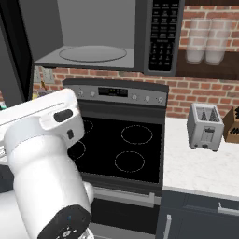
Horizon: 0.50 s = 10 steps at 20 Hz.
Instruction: Open the microwave, place the bowl with waffle inside the microwave, then close the microwave door and turn it on.
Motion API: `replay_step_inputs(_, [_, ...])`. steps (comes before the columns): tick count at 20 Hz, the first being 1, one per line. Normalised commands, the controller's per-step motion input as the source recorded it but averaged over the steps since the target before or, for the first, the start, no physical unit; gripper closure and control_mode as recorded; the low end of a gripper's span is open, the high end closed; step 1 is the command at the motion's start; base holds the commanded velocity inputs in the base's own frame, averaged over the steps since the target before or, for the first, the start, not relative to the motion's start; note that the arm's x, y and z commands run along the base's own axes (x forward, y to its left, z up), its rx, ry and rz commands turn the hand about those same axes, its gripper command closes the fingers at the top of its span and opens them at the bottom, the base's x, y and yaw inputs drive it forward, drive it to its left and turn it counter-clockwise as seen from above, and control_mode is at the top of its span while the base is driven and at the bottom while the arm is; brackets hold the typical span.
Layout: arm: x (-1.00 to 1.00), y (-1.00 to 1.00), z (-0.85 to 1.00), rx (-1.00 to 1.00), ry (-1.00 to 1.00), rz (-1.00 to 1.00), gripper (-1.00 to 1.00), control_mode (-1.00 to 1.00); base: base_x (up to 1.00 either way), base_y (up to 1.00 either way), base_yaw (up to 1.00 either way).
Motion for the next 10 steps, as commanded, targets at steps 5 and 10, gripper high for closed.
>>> replay_step_inputs(5, [0.61,0.0,0.0,0.0,0.01,0.37,-1.0,-1.0,0.0,0.0,0.0])
replay_step_inputs(10, [0.59,0.02,-0.03,0.0,0.04,0.36,-1.0,-1.0,0.0,0.0,0.0])
